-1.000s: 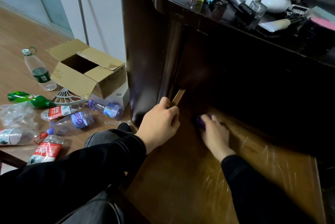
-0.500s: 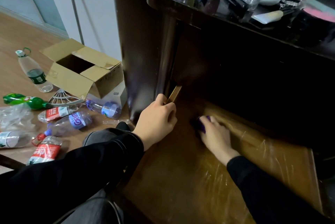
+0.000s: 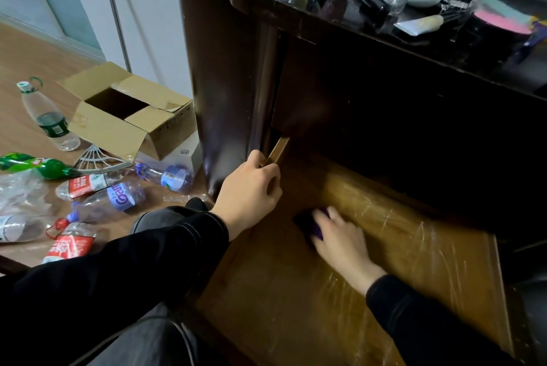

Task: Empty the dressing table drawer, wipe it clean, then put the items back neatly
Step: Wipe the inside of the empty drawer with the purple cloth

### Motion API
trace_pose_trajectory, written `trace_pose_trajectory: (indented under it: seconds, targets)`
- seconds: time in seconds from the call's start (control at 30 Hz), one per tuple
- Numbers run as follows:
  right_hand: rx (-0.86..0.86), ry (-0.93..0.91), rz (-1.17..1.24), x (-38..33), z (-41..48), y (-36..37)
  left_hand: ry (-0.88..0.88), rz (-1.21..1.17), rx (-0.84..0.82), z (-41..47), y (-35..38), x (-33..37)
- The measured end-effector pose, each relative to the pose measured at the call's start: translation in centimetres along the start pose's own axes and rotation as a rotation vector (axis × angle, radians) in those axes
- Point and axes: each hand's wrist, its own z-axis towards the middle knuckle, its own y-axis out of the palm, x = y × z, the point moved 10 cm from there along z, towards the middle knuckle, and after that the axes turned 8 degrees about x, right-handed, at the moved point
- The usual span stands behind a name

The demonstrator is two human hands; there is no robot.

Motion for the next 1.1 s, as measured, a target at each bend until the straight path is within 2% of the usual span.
trace_pose_trajectory:
  seconds: [0.1,0.2,0.27,0.33,0.43,0.5,0.53,0.67,0.73,0.87,0.93,1.0,1.1]
  targets:
    - [0.028,0.021,-0.009,1.3,2.4,-0.8,-0.003,0.006,-0.002,0.0,-0.1,0.0]
    - [0.019,0.271,-0.009,5.3,7.2,-2.0,-0.011,-0.011,-0.020,-0.1,-0.2,0.1]
    - [0.007,0.355,-0.032,6.3,8.4,-2.2,-0.002,-0.014,-0.023,0.0,-0.4,0.3]
    - [0.024,0.271,-0.037,4.4,7.6,-2.2,-0.013,-0.017,-0.017,-0.1,-0.4,0.2]
    - [0.006,-0.016,0.033,0.2,3.6,-0.4,-0.013,-0.016,-0.016,0.0,0.0,0.0]
    - [0.003,-0.100,0.014,0.6,2.9,0.0,-0.006,-0.020,-0.012,0.1,-0.1,0.0]
    - [0.031,-0.069,-0.015,1.9,3.5,-0.3,-0.003,-0.023,-0.016,0.1,0.0,0.0]
    - [0.037,0.326,-0.033,8.6,6.8,-2.0,0.000,-0.020,-0.027,0.0,-0.1,0.2]
    - [0.049,0.277,-0.048,7.4,6.7,-2.3,0.002,-0.018,-0.022,-0.1,-0.2,0.2]
    - [0.000,-0.084,0.077,0.5,0.8,-0.7,0.005,-0.024,-0.012,-0.1,-0.1,0.1]
    - [-0.031,-0.240,0.065,-1.1,-1.6,0.3,0.002,-0.021,-0.009,-0.1,-0.1,0.0]
    - [-0.010,-0.205,0.030,0.1,-0.6,-0.1,0.003,-0.020,-0.008,-0.1,-0.1,0.1]
    - [0.049,0.071,-0.038,4.0,2.8,-2.1,-0.005,-0.016,-0.008,-0.2,-0.2,0.1]
